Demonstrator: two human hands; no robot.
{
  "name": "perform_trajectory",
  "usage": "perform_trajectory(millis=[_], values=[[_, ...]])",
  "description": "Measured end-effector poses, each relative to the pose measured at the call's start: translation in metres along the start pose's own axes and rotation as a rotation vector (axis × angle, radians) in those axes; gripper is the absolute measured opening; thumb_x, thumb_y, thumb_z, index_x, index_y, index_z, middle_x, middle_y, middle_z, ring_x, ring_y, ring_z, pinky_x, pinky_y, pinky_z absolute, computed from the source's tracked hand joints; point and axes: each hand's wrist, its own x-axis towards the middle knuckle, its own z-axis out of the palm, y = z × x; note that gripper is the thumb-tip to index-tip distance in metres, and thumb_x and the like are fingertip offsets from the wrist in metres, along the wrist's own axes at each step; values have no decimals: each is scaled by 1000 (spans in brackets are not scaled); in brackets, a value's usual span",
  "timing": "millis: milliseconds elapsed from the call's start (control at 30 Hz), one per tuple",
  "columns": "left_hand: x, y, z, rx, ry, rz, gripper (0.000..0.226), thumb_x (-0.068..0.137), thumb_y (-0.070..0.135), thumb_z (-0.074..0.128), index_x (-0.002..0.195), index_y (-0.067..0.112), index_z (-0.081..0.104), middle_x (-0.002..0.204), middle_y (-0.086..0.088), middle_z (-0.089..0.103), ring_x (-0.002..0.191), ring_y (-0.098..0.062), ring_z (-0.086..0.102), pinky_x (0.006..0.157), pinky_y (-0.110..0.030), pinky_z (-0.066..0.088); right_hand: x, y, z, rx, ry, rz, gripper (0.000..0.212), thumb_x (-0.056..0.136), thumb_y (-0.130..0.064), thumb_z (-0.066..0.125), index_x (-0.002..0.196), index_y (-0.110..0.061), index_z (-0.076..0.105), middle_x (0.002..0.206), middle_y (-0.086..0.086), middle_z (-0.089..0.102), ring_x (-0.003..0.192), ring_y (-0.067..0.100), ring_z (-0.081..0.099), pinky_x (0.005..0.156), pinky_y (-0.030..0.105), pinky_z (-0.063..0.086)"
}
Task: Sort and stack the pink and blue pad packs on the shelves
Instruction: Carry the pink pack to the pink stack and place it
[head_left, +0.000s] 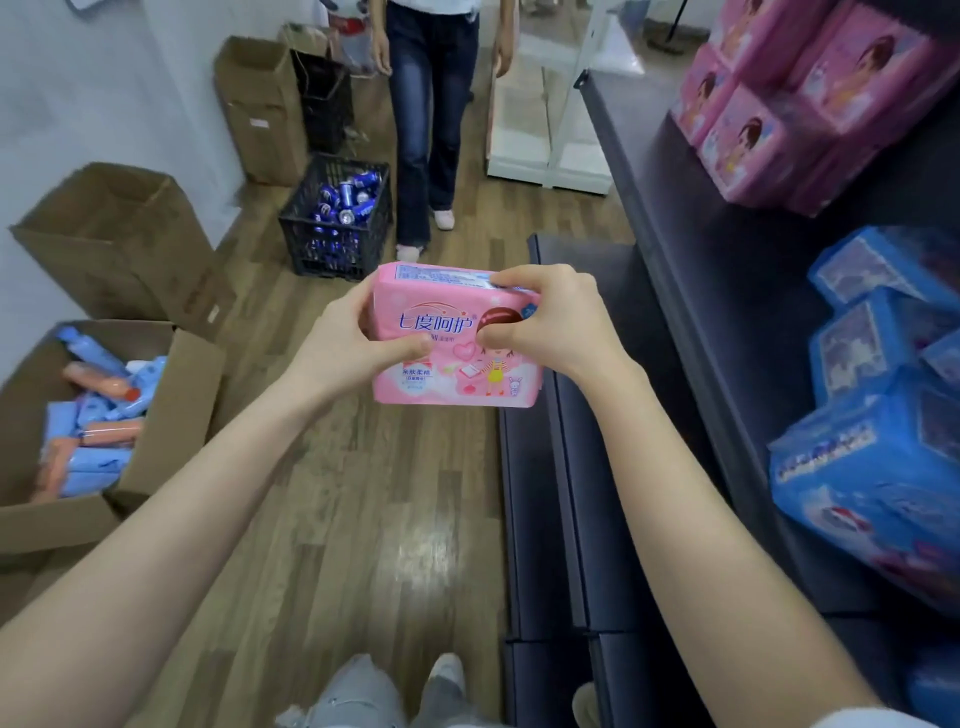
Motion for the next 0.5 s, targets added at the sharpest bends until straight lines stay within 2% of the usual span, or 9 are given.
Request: perform_trajectory(millis=[100, 200, 333, 433, 500], values=[[14, -3, -4, 1, -2, -17, 73, 52, 34, 77, 120, 29, 54, 87, 21, 70, 79, 3, 65, 68, -11, 50, 15, 3, 2, 21, -12, 2, 53, 67, -22, 78, 118, -18, 63, 112, -1, 62, 95, 15, 61, 85, 33, 52], [30, -7, -7, -6, -8, -33, 65, 48, 41, 75, 110, 38, 55, 88, 19, 71, 79, -1, 67, 69, -14, 52, 31, 3, 4, 20, -20, 4, 52, 68, -21, 78, 118, -17, 63, 112, 0, 62, 95, 16, 62, 84, 34, 53], [58, -17, -17, -10, -13, -46, 65, 48, 39, 77, 110, 37, 55, 87, 20, 71, 79, -1, 67, 70, -15, 52, 58, -1, 8, 12, -32, 24, 52, 69, -21, 78, 119, -17, 63, 107, -3, 60, 94, 15, 62, 83, 34, 54], [88, -23, -28, -13, -43, -46, 69, 48, 40, 76, 113, 35, 55, 95, 12, 71, 87, -8, 68, 75, -23, 54, 83, -5, 14, 1, -14, 50, 53, 69, -21, 78, 119, -18, 63, 99, -7, 56, 93, 15, 63, 83, 34, 54], [111, -25, -38, -10, -59, -39, 68, 53, 32, 77, 116, 32, 54, 97, 10, 70, 86, -7, 68, 76, -24, 54, 103, -10, 17, -3, 1, 74, 53, 69, -21, 78, 120, -18, 62, 95, -8, 53, 90, 13, 63, 82, 32, 54]])
